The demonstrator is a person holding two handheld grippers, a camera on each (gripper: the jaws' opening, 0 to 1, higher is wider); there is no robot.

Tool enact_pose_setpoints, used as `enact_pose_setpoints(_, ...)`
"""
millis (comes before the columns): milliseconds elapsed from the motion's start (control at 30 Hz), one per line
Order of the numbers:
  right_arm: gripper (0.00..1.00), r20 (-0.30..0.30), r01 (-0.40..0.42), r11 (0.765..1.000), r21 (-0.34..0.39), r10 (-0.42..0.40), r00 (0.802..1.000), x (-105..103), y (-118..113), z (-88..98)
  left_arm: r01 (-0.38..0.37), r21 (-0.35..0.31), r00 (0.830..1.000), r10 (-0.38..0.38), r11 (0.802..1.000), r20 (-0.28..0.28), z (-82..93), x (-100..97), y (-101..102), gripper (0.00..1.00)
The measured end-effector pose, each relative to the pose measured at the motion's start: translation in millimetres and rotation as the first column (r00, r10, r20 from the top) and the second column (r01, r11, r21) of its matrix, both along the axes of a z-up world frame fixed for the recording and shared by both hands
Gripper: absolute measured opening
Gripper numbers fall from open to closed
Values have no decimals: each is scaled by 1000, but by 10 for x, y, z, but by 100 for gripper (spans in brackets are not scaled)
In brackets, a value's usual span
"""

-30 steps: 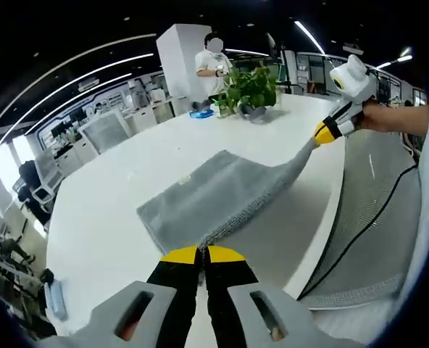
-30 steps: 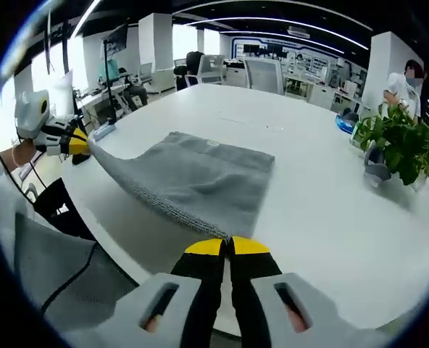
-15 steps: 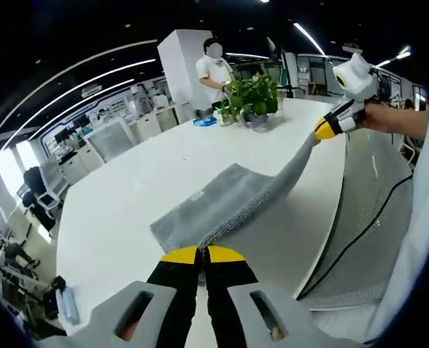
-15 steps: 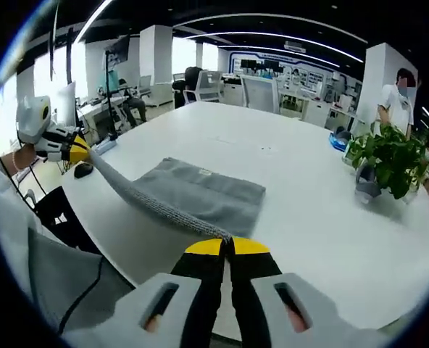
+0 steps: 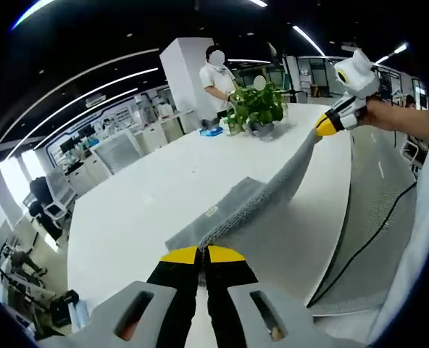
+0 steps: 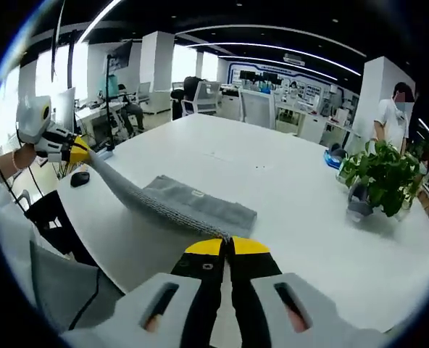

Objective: Fold the towel on the table until its edges align and the towel forms a compact rectangular stack.

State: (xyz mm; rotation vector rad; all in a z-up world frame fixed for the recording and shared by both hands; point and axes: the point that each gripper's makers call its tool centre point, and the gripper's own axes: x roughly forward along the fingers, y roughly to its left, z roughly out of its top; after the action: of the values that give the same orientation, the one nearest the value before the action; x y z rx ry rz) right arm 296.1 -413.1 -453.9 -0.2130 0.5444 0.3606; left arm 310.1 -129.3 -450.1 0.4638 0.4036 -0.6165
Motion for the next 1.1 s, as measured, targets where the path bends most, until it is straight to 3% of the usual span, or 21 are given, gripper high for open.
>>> enact_pose_setpoints(500, 0, 7, -5, 1000, -21, 5, 1000, 143, 3, 24, -8, 7, 1000, 8, 1000, 13, 15, 212, 7, 3)
enact_pose_setpoints(1100, 0, -1, -3, 999, -36, 3, 1000, 345, 4, -64, -22, 19, 1000, 22, 1000, -3, -121, 430, 21, 3)
